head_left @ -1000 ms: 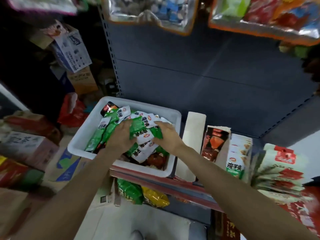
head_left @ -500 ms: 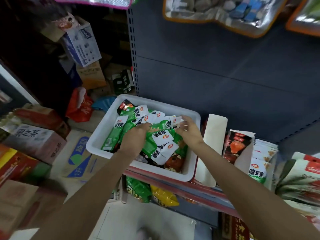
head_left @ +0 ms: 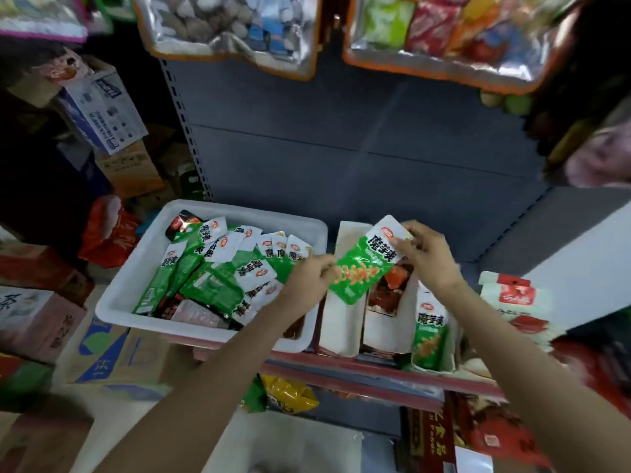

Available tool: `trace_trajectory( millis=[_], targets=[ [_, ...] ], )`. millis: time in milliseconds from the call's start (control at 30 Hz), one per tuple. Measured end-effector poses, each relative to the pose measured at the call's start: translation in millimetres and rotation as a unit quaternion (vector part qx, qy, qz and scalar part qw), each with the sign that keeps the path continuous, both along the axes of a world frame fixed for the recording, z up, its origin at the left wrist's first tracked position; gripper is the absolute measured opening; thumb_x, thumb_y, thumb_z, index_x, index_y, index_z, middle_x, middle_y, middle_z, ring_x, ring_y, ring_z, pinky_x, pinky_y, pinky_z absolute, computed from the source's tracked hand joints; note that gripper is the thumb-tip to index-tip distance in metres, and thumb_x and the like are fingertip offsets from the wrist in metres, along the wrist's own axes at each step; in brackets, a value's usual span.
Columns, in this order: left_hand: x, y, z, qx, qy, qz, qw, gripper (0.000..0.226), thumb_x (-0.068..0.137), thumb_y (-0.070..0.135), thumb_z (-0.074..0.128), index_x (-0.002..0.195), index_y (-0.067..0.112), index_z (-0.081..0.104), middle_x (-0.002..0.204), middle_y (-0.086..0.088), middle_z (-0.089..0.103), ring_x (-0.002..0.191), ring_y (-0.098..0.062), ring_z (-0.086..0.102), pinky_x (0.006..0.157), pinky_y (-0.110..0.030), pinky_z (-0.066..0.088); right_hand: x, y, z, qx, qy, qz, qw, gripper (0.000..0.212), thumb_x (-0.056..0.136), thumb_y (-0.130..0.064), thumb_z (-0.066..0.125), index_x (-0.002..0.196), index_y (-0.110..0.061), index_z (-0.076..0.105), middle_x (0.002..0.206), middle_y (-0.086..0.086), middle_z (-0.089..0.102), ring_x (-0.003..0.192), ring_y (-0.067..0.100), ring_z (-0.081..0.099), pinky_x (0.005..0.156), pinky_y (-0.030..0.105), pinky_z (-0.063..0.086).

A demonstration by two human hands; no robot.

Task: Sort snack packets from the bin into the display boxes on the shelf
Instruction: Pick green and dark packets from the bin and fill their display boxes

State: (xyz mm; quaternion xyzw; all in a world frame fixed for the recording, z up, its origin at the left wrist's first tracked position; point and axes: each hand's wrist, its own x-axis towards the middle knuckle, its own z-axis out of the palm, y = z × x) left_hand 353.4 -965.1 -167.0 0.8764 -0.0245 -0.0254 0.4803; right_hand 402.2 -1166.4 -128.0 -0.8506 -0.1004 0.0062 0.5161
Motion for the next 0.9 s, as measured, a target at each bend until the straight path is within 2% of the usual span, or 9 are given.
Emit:
trace_trajectory(
  millis=[67, 133, 200, 333, 400, 467, 567, 700, 900],
  targets=[
    [10, -34, 0, -0.008, 0.026, -0.012, 1.000, 0.020, 0.095, 0.010, 0.051, 0.107, 0.002, 0.064, 0.100, -0.015, 0.068, 0.092, -0.024, 0.064, 0.082, -0.032, 0.048, 2, -34, 7, -0.057, -0.005, 0.007, 0.998, 0.010, 0.091, -0.012, 0.061, 0.087, -0.022, 0.061, 0.078, 0.004, 0.061, 0.076, 0.021, 0.055, 0.072, 0.041, 0.046],
    [16, -65, 2, -0.027, 0.042, -0.004, 0.999, 0.024, 0.094, 0.004, 0.048, 0.113, 0.001, 0.062, 0.109, -0.014, 0.067, 0.102, -0.024, 0.062, 0.085, -0.023, 0.045, 5, -64, 16, -0.135, -0.027, 0.020, 0.990, 0.005, 0.091, -0.015, 0.060, 0.095, -0.012, 0.061, 0.079, 0.004, 0.059, 0.076, 0.016, 0.054, 0.073, 0.033, 0.041],
    [21, -89, 1, -0.042, 0.062, 0.004, 0.997, 0.026, 0.094, 0.003, 0.045, 0.115, 0.001, 0.061, 0.114, -0.013, 0.066, 0.107, -0.023, 0.060, 0.091, -0.023, 0.044, 5, -87, 27, -0.197, -0.037, 0.042, 0.979, 0.002, 0.092, -0.014, 0.058, 0.090, -0.014, 0.059, 0.074, -0.007, 0.053, 0.067, 0.008, 0.050, 0.066, 0.025, 0.036],
    [28, -122, -5, -0.046, 0.130, -0.011, 0.990, 0.038, 0.094, -0.003, 0.040, 0.130, 0.004, 0.051, 0.128, -0.012, 0.058, 0.121, -0.024, 0.053, 0.100, -0.028, 0.040, 8, -110, 28, -0.293, -0.022, 0.064, 0.954, 0.013, 0.092, -0.011, 0.058, 0.101, -0.003, 0.062, 0.078, 0.006, 0.056, 0.072, 0.020, 0.051, 0.064, 0.027, 0.030],
    [28, -135, -3, -0.072, 0.173, -0.016, 0.982, 0.047, 0.094, -0.007, 0.039, 0.139, 0.006, 0.042, 0.136, -0.010, 0.052, 0.126, -0.023, 0.048, 0.096, -0.025, 0.040, 10, -110, 21, -0.338, -0.013, 0.077, 0.938, 0.009, 0.090, -0.012, 0.059, 0.096, -0.006, 0.062, 0.075, 0.009, 0.056, 0.073, 0.024, 0.050, 0.065, 0.029, 0.031],
    [25, -144, 1, -0.128, 0.214, -0.013, 0.968, 0.053, 0.093, -0.009, 0.040, 0.143, 0.010, 0.037, 0.134, -0.008, 0.052, 0.120, -0.022, 0.051, 0.083, -0.022, 0.045, 12, -108, 12, -0.360, 0.004, 0.085, 0.929, 0.009, 0.088, -0.012, 0.060, 0.094, -0.010, 0.066, 0.083, 0.014, 0.064, 0.082, 0.030, 0.057, 0.072, 0.031, 0.038],
    [23, -152, 1, -0.188, 0.245, -0.002, 0.951, 0.055, 0.093, -0.007, 0.044, 0.142, 0.018, 0.039, 0.106, 0.005, 0.059, 0.089, -0.013, 0.058, 0.069, -0.019, 0.045, 15, -107, -3, -0.366, 0.038, 0.078, 0.927, 0.018, 0.085, -0.013, 0.062, 0.102, -0.016, 0.068, 0.099, 0.012, 0.068, 0.098, 0.030, 0.062, 0.080, 0.032, 0.046],
    [24, -154, -2, -0.187, 0.241, 0.019, 0.952, 0.057, 0.091, -0.005, 0.048, 0.142, 0.017, 0.038, 0.113, 0.001, 0.057, 0.100, -0.015, 0.057, 0.077, -0.022, 0.047, 13, -109, -12, -0.384, 0.050, 0.052, 0.920, 0.027, 0.087, -0.019, 0.063, 0.113, -0.026, 0.064, 0.109, 0.005, 0.067, 0.105, 0.025, 0.060, 0.082, 0.032, 0.045],
    [23, -154, 0, -0.177, 0.178, 0.051, 0.967, 0.039, 0.095, 0.005, 0.046, 0.133, 0.016, 0.049, 0.117, -0.003, 0.060, 0.096, -0.016, 0.060, 0.070, -0.015, 0.048, 12, -111, -15, -0.362, 0.054, 0.056, 0.929, 0.020, 0.086, -0.018, 0.060, 0.103, -0.027, 0.067, 0.104, -0.009, 0.069, 0.102, 0.014, 0.061, 0.082, 0.027, 0.046]
  ],
)
